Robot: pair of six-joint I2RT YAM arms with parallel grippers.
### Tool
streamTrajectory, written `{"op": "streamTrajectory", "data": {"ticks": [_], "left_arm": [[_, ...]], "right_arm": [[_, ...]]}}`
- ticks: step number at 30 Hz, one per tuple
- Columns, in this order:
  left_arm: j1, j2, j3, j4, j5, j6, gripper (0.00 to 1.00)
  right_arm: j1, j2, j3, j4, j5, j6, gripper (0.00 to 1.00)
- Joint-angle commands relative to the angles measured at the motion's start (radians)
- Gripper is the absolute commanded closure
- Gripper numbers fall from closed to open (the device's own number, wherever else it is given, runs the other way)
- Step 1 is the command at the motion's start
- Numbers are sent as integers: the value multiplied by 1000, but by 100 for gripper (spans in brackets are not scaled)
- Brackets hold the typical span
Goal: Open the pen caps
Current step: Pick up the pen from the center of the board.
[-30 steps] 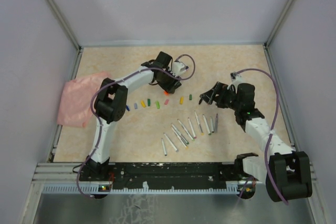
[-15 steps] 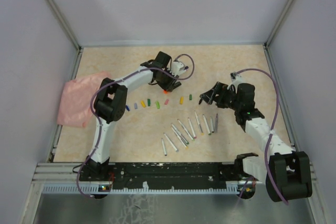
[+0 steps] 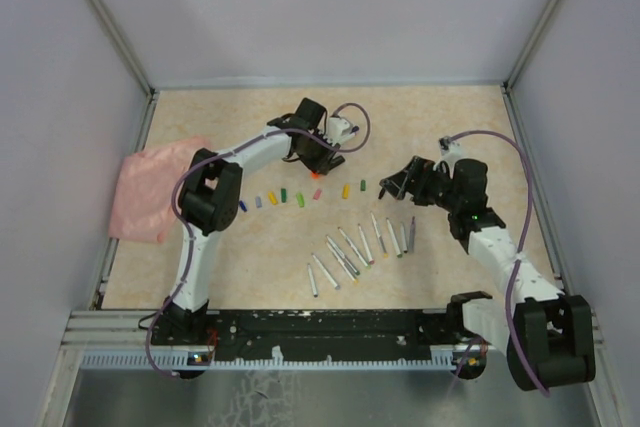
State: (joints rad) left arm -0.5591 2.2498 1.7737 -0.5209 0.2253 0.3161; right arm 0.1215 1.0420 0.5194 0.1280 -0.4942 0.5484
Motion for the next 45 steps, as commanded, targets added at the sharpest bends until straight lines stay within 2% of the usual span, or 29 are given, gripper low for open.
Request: {"op": "streamTrajectory", "data": {"ticks": [1,10,17,21,26,32,40,45], "left_arm": [[16,-71,1,-22,27,12,100],[41,-185,-66,-42,197,-58,100],[43,-318,-209,-50,365,-123,100],[43,-393,-307,-56,435,-159,100],[42,-471,-425,-62,496,-197,100],[41,-558,-532,-82,523,-213,100],[35,-621,-593,-117,558,-234,100],[25,-647,-618,-141,575,-239,100]], "right_arm": [[-4,-40,23,64,-49,-32,14],[29,-88,15,133,-165,-110,21],[210,-173,-26,182,-128,-372,21],[278,-172,8,99,-135,-550,20],[353,-120,95,-55,-154,-796,20],[461,-17,192,-207,-83,-1042,21],[651,134,274,-270,60,-1273,25],[716,198,312,-259,131,-1343,28]]}}
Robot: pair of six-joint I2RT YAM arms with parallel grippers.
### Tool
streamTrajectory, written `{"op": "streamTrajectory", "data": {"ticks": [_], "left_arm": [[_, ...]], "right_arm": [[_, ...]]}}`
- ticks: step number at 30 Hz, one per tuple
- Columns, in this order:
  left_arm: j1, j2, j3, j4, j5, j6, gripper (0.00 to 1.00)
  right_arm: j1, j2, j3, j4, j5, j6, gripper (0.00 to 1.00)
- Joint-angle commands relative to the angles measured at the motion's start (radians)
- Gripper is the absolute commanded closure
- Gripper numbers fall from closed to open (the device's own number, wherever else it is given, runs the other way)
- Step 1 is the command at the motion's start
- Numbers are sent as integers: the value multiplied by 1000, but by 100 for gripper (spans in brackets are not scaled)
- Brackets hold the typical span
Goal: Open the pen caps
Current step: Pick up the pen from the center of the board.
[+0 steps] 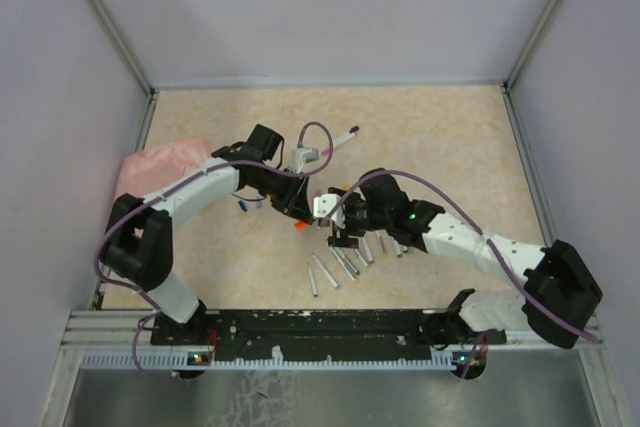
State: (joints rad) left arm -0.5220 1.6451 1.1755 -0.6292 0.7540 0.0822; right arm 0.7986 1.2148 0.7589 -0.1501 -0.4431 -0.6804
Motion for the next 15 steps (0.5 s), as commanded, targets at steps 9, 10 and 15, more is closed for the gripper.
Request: {"op": "streamTrajectory", "data": {"ticks": [9,10,15], "left_arm": [[-43,-73,-41,-48,74,-25,100],[-47,-75,-43,-49,77,-28,100],[-63,-84,-52,-61,91,-29,100]], "right_arm": [[104,92,92,17,114,-162,36],[110,99,94,16,118,-166,38],[141,130,105,-9,154,-206,49]]}}
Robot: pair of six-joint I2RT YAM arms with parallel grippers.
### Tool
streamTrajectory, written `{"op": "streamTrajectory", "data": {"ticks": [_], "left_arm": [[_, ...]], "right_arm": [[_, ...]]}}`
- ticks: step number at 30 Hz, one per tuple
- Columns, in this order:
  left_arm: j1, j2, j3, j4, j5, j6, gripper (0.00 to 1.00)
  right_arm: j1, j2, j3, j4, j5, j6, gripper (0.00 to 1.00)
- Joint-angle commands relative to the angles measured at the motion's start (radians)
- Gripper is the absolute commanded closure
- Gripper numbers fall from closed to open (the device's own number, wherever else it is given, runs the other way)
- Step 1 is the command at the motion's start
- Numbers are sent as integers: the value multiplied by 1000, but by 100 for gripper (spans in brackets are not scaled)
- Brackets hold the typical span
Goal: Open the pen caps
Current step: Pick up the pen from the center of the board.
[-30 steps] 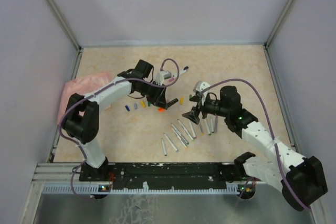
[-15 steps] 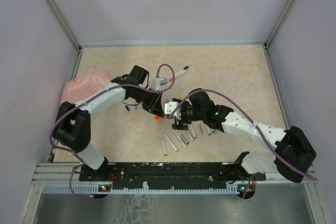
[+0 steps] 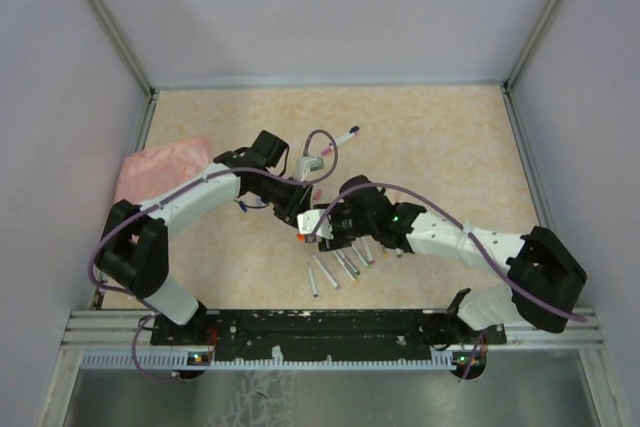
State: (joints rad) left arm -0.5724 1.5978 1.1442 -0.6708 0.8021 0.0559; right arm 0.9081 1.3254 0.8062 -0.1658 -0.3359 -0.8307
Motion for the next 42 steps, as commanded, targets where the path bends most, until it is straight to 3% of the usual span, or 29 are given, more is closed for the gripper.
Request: {"op": "streamTrajectory", "data": {"ticks": [1,15,23,32,36,41,42], "left_arm": [[-15,-39,-23,-21,45,-3,100],[-21,-72,-16,-18,44,-33,97],[-19,-155,6,43,-9,-111,70],[0,-326,32,189,-142,-218,32],[4,-442,-2,334,-251,-291,24],[6,-594,-133,621,-328,-390,2],[5,-614,-160,673,-336,-415,1]], "right_arm": [[37,22,60,2,62,-61,51],[75,-25,38,21,129,-91,83],[75,-85,-8,59,131,-19,100],[76,-188,-84,139,104,140,100],[75,-244,-128,186,87,247,100],[73,-334,-196,293,66,455,100],[69,-362,-212,316,60,500,100]]}}
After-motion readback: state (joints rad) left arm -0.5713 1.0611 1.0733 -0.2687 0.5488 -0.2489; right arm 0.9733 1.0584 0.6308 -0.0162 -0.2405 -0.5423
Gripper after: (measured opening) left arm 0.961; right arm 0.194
